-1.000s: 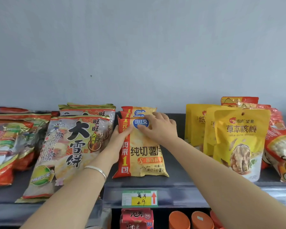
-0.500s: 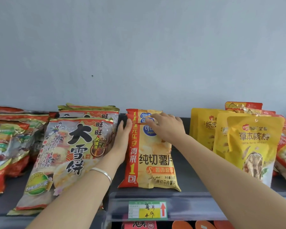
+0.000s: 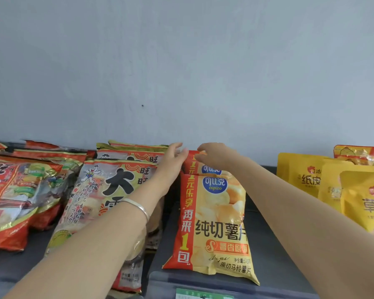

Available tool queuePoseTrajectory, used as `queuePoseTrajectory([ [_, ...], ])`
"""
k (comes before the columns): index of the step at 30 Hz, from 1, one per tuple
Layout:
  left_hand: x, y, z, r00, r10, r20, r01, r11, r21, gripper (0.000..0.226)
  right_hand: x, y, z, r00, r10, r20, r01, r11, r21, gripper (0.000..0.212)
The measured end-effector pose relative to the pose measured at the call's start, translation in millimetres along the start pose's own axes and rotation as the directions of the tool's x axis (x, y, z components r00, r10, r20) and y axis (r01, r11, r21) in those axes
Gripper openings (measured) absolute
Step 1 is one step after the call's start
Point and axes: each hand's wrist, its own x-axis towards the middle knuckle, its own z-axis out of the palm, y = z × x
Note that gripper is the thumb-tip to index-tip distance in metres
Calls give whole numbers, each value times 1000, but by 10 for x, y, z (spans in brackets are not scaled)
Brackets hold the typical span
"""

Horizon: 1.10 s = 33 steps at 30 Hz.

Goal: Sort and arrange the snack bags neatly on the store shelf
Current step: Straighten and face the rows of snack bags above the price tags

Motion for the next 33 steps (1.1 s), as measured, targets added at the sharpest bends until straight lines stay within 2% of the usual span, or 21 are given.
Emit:
queuePoseTrajectory([
  [5,58,104,-300,976,202,-80,-178,953,244,33,99,-281,-32,987,-160,-24,161,986,41,54],
  [10,65,-66,-665,963,229,-143,-152,897,414,30,168,-691,79,966,-260,-4,260,964,64,39],
  [13,84,-199,-845,959,236,-156,-127,852,508,30,227,-916,232,967,-255,-15,255,964,70,40],
  [19,211,-410,-1257,955,288,-69,-175,735,655,24,256,-1294,464,996,-52,-74,57,996,72,46],
  [22,255,-499,-1459,928,370,-27,-214,592,777,24,273,-1436,622,987,88,-135,-60,979,195,48],
  [24,286,-566,-1588,917,398,6,-243,549,800,24,236,-1503,714,967,186,-176,-125,943,309,58],
  [27,270,-677,-1733,933,359,5,-226,578,784,30,91,-1568,827,915,331,-232,-185,854,487,76],
  [30,171,-790,-1829,934,357,-29,-207,604,770,46,-82,-1608,968,875,455,-166,-254,723,643,91],
  [33,70,-853,-1917,953,290,-90,-143,690,709,66,-239,-1627,1139,858,496,-133,-252,632,732,100],
])
